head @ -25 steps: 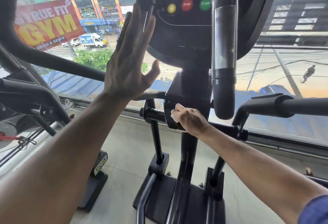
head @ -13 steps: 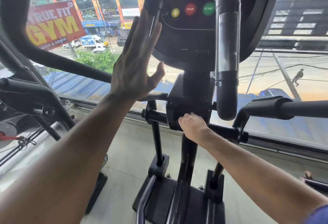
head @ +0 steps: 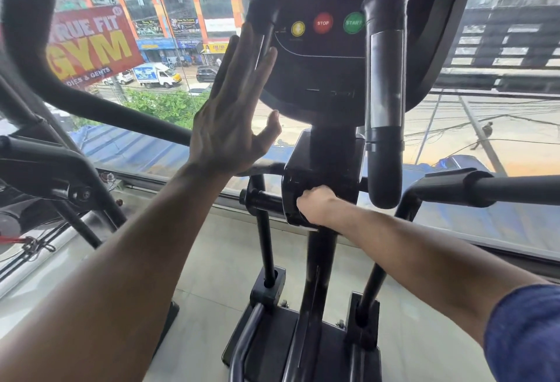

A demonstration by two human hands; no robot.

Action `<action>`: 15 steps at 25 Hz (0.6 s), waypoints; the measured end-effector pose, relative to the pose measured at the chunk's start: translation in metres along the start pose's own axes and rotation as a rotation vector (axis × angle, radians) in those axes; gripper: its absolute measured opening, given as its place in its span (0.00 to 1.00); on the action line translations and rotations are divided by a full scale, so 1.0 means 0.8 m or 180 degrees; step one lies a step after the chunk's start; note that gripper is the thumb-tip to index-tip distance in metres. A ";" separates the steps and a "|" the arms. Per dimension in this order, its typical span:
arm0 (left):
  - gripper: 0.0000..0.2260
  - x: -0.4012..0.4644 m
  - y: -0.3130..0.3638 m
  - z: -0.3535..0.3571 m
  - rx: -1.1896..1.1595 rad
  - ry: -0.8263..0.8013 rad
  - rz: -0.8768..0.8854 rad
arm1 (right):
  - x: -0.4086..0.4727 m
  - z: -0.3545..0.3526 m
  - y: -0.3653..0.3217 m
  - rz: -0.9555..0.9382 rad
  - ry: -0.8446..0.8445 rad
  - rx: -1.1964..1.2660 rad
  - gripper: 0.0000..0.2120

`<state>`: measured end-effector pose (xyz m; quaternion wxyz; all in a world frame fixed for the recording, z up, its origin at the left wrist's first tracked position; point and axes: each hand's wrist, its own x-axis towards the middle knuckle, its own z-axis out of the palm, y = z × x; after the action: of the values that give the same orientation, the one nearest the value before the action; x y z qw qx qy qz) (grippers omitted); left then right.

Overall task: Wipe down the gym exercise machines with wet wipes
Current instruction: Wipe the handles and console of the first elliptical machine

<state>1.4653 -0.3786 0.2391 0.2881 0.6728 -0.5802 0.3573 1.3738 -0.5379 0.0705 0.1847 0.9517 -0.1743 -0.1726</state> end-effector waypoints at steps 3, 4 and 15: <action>0.30 0.000 0.001 -0.003 0.0044 0.0006 0.0086 | -0.008 0.005 -0.003 0.0202 0.0406 0.0865 0.11; 0.30 -0.001 0.001 -0.002 0.0057 -0.0007 0.0044 | -0.011 0.007 -0.004 0.0242 0.0625 0.0794 0.11; 0.32 -0.002 0.004 -0.004 0.0101 -0.0082 -0.0031 | -0.028 -0.020 -0.015 -0.0130 -0.0211 0.0515 0.14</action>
<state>1.4617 -0.3759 0.2393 0.2717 0.6847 -0.5748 0.3564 1.3638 -0.5140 0.0855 0.0978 0.9606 -0.1742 -0.1932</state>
